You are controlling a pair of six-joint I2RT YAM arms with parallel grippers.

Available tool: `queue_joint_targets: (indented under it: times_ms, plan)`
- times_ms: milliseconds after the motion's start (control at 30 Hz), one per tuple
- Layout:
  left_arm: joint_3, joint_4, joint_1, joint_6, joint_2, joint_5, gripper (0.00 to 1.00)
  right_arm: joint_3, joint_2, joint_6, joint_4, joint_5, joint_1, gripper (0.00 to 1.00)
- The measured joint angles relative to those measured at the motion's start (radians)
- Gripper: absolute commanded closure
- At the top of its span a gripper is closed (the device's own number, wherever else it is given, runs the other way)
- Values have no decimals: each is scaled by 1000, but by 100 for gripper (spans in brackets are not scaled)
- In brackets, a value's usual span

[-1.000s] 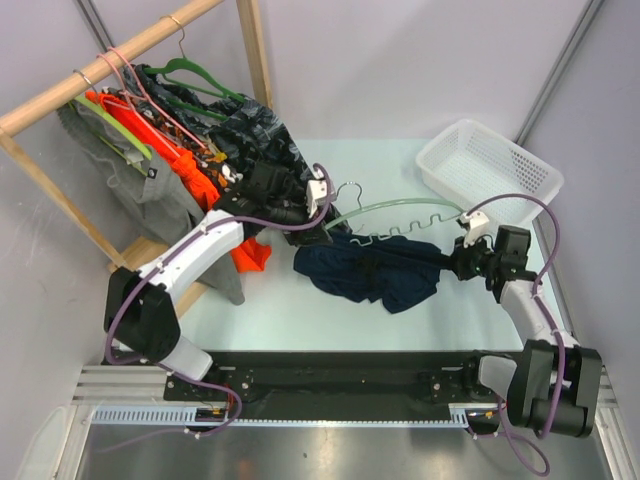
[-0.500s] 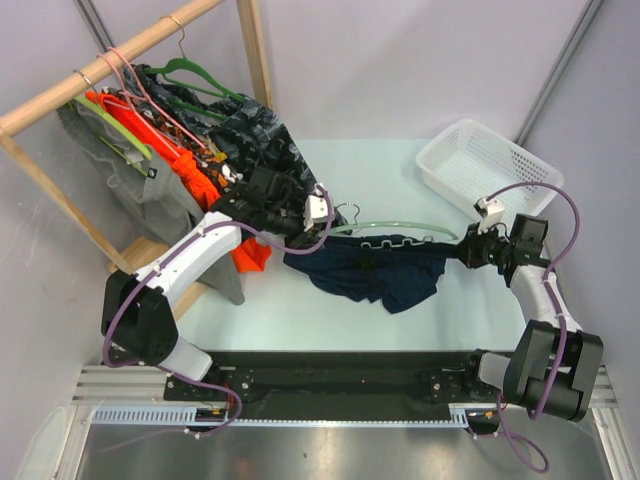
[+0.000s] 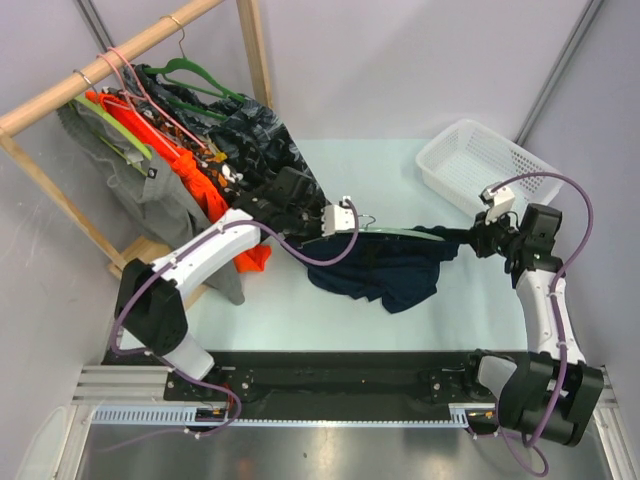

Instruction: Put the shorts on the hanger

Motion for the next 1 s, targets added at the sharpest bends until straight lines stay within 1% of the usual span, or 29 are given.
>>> queue_joint_targets:
  times_ms: [67,167,333,433,467,500,533,567,667,833,933,1000]
  plan:
    - [17,4,-28,0,19,-44,100,7,-28,-17,-10,24,10,100]
    - [64,-8,-71,-3,52,-109,100,11,-73,-41,-33,74,65,100]
    - [158,-59,-133,-22,92,-192,100,42,-137,-67,-62,216,212,100]
    - [177,-83,-157,-37,92,-216,100,80,-151,-75,-91,274,271,77]
    - [179,-88,-161,-41,92,-216,100,94,-152,-77,-100,286,278,59]
    - [180,-93,-163,-47,92,-216,100,108,-153,-79,-111,293,282,51]
    - [181,-97,-163,-49,90,-216,100,120,-153,-82,-124,296,283,45]
    - [181,-103,-163,-53,89,-217,100,127,-153,-83,-134,298,283,35]
    - [182,-136,-159,-56,80,-217,100,159,-162,-119,-178,272,275,25]
    - [234,-223,-153,-58,78,-199,100,220,-185,-191,-250,148,251,27]
    - [293,-285,-151,-59,78,-169,100,267,-193,-219,-268,24,252,30]
    - [330,-315,-150,-60,78,-148,100,283,-194,-223,-266,-27,259,34]
